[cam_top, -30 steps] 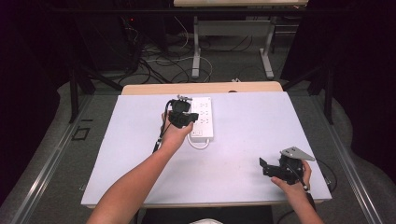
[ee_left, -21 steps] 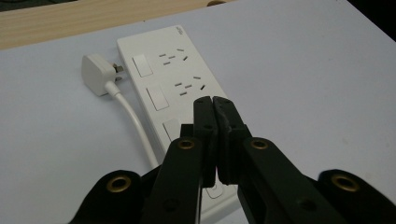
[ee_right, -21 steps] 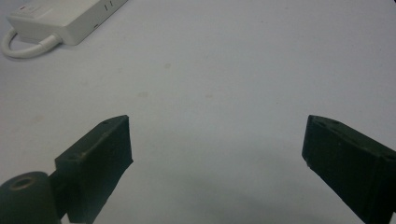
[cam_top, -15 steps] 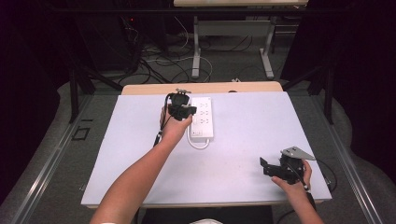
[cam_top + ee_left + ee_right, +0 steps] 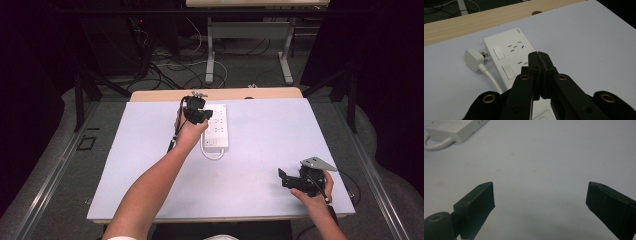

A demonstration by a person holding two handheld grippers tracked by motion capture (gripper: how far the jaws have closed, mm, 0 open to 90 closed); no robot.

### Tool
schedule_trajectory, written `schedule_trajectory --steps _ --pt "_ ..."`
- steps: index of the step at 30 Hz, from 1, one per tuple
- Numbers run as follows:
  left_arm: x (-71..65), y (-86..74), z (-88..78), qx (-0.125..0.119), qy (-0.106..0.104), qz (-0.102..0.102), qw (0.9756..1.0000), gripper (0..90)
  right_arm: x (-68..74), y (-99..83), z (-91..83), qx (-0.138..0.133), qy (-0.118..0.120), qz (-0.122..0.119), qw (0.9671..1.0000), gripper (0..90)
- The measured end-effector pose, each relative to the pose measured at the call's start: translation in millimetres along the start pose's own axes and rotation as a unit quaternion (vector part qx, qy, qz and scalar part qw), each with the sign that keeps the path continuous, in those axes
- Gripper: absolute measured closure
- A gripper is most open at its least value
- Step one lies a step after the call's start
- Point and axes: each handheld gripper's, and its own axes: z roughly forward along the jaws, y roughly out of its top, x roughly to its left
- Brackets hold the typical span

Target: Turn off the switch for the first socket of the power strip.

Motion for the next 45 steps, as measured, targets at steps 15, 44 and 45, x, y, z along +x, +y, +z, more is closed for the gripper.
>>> schedule_trajectory --steps 15,44,45 --pt "17.2 -3.5 22.8 0.029 0.017 -0.019 0.9993 90.0 -0.2 0.6 0.5 0.001 0.005 0.002 1.0 7.5" --pt "20.0 -12.4 50.2 0.078 0.014 -0.031 0.9964 90.0 -2.4 0.2 1.9 0.003 0.009 0.006 0.9999 8.2" --pt "19.8 -12.7 50.6 0.079 0.013 -0.032 0.9963 90.0 -2.3 0.3 1.9 0.003 0.009 0.007 0.9999 8.2"
